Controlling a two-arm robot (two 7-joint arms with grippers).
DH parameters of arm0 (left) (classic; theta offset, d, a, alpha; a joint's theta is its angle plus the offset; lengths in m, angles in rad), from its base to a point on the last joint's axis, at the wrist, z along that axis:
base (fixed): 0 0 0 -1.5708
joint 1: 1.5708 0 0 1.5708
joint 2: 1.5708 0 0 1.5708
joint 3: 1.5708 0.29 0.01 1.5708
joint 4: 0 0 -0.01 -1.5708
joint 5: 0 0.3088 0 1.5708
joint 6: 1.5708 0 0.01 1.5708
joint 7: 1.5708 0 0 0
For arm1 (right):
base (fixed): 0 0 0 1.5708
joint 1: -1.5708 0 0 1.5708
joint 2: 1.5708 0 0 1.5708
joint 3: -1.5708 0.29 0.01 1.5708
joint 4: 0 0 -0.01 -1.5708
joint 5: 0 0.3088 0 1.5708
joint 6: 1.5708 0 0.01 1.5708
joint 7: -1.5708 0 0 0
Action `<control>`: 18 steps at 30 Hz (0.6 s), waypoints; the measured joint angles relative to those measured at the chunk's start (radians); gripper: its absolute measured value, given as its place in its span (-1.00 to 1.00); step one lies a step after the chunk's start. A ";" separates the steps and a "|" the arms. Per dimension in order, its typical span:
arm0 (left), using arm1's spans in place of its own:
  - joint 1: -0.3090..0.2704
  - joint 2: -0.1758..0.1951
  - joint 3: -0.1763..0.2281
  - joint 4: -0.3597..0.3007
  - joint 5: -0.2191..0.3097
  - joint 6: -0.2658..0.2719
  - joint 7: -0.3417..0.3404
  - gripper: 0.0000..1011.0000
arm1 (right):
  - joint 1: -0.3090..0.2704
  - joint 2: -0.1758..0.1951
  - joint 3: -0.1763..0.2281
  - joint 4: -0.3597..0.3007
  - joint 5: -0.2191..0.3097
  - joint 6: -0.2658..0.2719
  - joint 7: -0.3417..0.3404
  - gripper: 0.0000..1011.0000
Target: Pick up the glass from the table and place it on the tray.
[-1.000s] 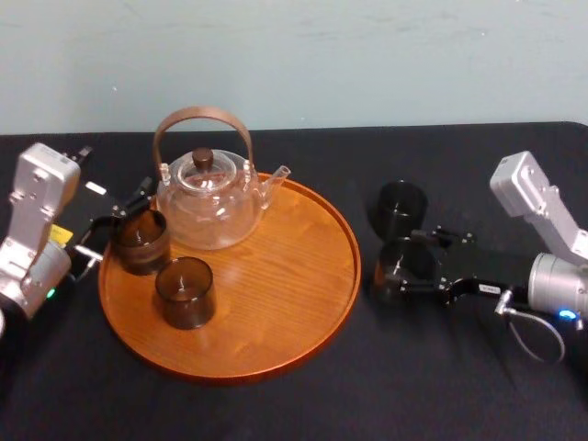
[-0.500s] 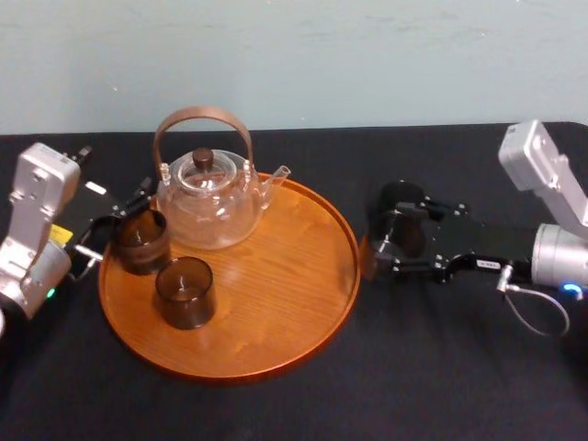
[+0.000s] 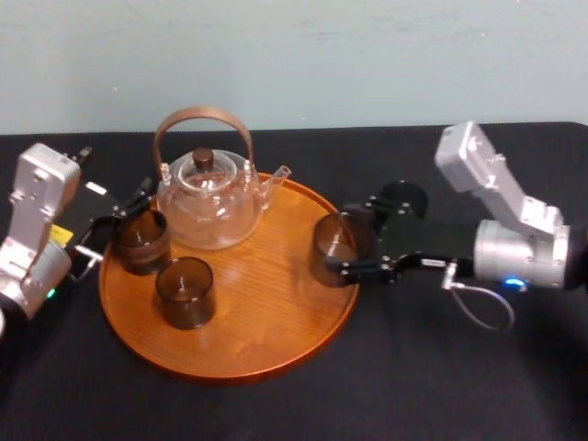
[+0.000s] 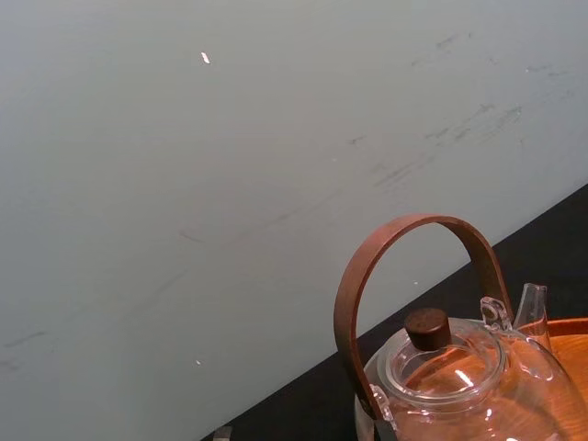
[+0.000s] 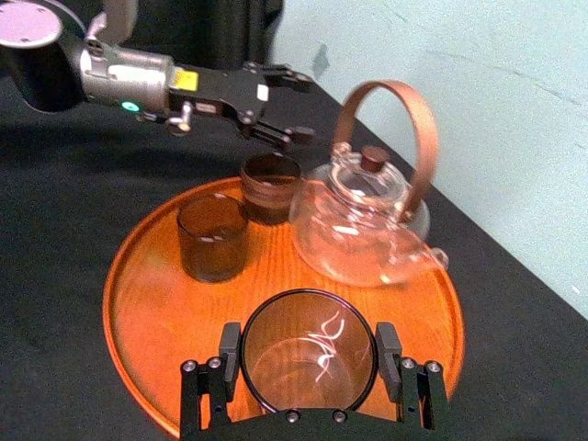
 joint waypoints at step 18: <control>0.000 0.000 0.000 0.000 0.000 0.000 0.000 0.98 | 0.057 -0.107 -0.103 0.089 -0.038 -0.034 0.023 0.78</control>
